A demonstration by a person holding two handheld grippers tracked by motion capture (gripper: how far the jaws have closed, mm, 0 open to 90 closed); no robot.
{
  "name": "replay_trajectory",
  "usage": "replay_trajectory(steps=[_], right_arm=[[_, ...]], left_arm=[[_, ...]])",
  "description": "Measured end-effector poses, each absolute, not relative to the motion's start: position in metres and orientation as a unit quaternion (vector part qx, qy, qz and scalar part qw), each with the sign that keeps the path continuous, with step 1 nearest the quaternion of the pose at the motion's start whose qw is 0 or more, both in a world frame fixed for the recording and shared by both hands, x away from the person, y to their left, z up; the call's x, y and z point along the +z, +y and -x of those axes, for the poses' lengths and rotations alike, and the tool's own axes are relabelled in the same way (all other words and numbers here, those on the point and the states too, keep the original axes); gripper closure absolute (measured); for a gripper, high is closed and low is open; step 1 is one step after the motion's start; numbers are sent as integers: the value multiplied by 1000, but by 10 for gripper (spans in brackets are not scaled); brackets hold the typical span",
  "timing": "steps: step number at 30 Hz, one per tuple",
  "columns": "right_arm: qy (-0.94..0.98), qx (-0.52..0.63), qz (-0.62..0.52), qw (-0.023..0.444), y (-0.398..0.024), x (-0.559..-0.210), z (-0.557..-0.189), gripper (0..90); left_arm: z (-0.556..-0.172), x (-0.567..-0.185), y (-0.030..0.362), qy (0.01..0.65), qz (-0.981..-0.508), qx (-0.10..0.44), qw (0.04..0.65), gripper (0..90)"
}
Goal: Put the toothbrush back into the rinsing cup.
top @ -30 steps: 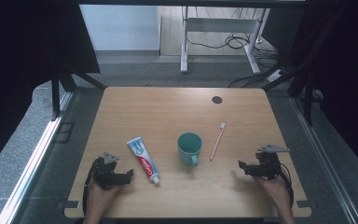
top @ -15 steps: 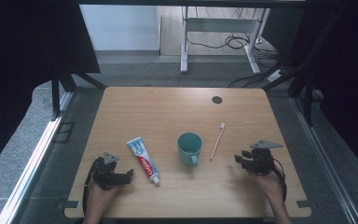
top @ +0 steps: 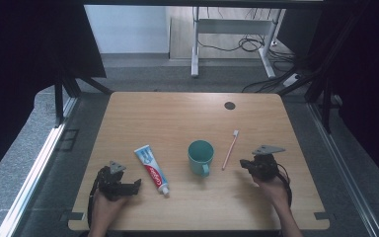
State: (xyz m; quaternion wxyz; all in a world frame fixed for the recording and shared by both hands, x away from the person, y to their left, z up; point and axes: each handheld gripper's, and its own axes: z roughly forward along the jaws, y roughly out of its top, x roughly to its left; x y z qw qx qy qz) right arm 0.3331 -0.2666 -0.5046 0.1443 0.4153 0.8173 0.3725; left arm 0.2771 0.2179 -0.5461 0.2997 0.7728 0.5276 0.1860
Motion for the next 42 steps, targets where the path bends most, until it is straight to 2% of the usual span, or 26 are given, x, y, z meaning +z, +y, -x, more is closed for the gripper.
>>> replay_trajectory(steps=[25,42], right_arm=[[839,373,-379,113,-211,-511,-355,894],[847,355,-383,104,-214,-525,-352,893]], left_arm=[[-278,-546,218,527,-774,185,300,0],[-278,-546,218,526,-774,185,300,0]])
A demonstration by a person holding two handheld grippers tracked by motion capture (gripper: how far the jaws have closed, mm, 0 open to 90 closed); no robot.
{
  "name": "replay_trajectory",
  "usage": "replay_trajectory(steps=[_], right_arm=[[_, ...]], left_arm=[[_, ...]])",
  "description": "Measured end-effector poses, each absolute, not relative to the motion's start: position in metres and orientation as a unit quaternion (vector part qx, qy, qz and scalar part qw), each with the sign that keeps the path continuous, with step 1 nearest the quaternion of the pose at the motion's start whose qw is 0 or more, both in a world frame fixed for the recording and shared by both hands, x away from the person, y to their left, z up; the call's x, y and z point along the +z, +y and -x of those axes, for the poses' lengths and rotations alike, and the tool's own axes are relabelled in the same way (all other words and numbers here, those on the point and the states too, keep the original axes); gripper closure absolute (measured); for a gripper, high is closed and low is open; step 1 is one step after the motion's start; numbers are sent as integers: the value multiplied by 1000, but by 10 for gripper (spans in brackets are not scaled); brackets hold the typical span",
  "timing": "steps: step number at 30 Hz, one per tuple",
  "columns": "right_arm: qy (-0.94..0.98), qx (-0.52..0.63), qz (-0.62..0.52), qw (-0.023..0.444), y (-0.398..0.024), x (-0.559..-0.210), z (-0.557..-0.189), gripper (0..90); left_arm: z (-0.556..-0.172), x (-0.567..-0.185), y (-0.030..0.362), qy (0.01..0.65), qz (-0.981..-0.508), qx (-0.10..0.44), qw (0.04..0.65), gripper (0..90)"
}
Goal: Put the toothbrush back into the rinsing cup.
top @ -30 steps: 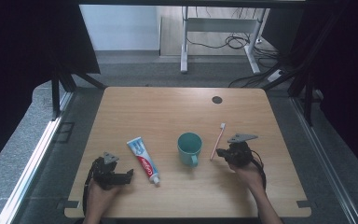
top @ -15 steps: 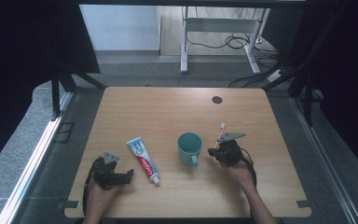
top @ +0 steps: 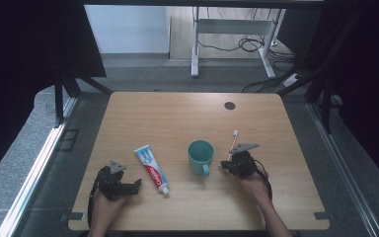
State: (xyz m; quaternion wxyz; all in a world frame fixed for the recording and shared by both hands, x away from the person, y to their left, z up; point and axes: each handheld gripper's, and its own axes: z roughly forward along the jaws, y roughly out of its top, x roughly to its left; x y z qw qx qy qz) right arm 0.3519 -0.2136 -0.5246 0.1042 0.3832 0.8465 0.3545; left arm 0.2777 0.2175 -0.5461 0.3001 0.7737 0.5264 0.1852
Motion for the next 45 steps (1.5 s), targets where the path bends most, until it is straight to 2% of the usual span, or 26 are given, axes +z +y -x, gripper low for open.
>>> replay_trajectory(steps=[31,45], right_arm=[[829,331,-432,131,-292,-523,-330,894],[832,316,-439,122,-300,-508,-327,887]], left_arm=[[-278,-546,217,527,-773,186,300,0],[-278,-546,217,528,-772,186,301,0]])
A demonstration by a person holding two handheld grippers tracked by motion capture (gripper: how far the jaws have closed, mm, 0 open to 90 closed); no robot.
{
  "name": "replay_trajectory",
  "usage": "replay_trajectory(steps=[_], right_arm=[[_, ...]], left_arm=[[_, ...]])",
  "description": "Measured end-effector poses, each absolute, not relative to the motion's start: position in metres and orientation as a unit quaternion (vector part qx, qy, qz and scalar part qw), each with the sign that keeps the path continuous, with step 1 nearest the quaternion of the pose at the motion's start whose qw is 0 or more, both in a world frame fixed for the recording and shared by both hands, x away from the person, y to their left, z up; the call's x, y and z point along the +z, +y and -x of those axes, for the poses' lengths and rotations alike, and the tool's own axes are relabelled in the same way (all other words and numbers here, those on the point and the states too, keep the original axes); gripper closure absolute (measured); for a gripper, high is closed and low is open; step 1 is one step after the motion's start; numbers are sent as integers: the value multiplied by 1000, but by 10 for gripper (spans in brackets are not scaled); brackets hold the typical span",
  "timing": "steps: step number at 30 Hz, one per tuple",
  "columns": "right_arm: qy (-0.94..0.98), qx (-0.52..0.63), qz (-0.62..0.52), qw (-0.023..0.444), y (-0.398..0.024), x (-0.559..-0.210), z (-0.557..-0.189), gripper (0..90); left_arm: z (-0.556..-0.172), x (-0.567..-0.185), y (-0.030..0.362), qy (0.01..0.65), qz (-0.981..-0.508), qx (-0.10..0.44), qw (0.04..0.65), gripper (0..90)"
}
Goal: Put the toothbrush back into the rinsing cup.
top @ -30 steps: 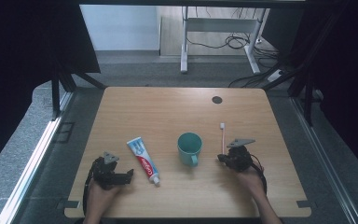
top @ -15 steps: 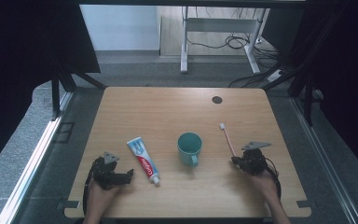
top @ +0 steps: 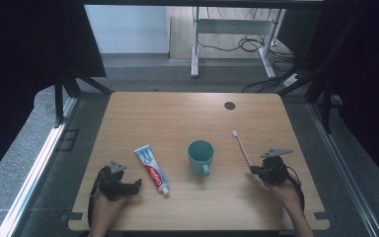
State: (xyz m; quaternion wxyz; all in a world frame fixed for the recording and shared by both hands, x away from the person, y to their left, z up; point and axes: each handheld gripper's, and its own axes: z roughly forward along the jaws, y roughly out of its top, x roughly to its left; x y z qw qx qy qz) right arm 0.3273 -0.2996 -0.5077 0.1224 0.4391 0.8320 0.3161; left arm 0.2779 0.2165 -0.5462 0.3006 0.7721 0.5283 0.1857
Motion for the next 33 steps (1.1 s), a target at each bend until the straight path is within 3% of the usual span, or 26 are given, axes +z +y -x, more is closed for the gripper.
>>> replay_trajectory(steps=[12,23,33], right_arm=[[845,264,-456,91,-301,-503,-342,843],[855,195,-476,66,-286,-494,-371,673],[853,152,-497,48,-276,-491,-395,640]], left_arm=[[-278,-546,217,528,-773,186,300,0],[-278,-546,217,528,-772,185,301,0],[-278,-546,217,528,-772,185,300,0]])
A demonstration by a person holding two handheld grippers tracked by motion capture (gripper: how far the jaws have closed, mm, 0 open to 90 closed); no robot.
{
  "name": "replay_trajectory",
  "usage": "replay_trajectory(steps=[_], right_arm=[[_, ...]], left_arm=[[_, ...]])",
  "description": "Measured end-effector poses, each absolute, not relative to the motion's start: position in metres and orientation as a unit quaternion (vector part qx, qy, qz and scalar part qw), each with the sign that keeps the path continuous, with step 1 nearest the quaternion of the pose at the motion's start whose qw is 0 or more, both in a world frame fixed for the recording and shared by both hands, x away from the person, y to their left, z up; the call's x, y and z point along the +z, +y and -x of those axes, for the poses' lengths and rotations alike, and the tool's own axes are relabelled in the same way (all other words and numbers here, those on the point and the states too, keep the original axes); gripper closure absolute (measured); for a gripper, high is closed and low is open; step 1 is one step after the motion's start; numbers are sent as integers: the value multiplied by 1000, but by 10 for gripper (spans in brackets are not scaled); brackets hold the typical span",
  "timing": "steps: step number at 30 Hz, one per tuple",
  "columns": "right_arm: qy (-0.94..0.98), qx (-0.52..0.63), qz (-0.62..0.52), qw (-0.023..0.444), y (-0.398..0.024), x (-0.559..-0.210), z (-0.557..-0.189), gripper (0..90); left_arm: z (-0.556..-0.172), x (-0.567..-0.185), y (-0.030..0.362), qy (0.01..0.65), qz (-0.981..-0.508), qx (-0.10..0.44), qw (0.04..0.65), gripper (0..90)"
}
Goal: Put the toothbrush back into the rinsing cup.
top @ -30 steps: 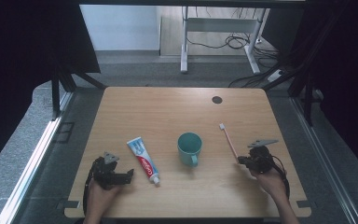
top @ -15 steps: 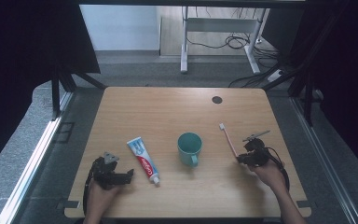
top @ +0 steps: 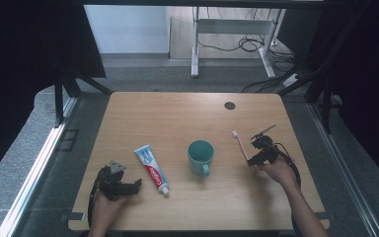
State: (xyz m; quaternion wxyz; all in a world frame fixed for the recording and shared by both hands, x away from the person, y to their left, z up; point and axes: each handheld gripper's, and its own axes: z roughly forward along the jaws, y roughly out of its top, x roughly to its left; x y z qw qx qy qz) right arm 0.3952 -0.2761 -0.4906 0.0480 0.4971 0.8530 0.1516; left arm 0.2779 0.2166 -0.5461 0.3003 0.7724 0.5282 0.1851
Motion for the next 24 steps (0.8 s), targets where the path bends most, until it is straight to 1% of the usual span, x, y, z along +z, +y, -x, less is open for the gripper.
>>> replay_trajectory(steps=[10,17,24], right_arm=[[859,112,-499,34,-265,-489,-415,659],[864,90,-494,28,-257,-487,-426,628],[866,62,-495,23,-250,-490,-439,645]], left_arm=[[-278,-546,217,528,-773,185,300,0],[-278,-546,217,527,-773,185,300,0],[-278,-546,216,527,-773,185,300,0]])
